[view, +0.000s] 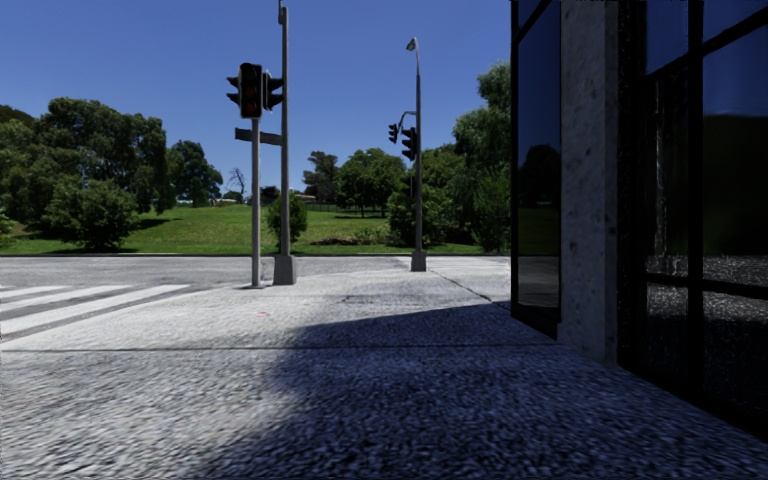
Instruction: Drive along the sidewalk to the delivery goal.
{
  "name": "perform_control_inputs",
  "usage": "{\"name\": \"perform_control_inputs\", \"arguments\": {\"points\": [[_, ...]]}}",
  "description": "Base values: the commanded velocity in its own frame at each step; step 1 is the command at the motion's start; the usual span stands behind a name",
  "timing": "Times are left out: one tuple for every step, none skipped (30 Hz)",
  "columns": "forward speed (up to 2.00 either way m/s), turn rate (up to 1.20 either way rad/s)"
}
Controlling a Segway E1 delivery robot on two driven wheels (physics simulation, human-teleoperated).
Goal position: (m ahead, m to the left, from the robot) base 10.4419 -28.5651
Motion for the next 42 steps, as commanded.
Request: {"name": "perform_control_inputs", "arguments": {"points": [[2.00,0.00],[2.00,0.00],[2.00,0.00],[2.00,0.00],[2.00,0.00],[2.00,0.00],[2.00,0.00],[2.00,0.00],[2.00,0.00],[2.00,0.00],[2.00,0.00],[2.00,0.00],[2.00,0.00],[2.00,0.00],[2.00,0.00],[2.00,0.00],[2.00,0.00],[2.00,0.00],[2.00,0.00],[2.00,0.00],[2.00,0.00],[2.00,0.00],[2.00,0.00],[2.00,0.00],[2.00,0.00],[2.00,0.00],[2.00,0.00],[2.00,0.00],[2.00,0.00],[2.00,-0.03],[2.00,-0.21],[2.00,-0.21],[2.00,-0.27],[2.00,-0.29],[2.00,-0.31],[2.00,-0.31],[2.00,-0.38],[2.00,-0.40],[2.00,-0.40],[2.00,-0.41],[2.00,-0.41],[2.00,-0.42]]}}
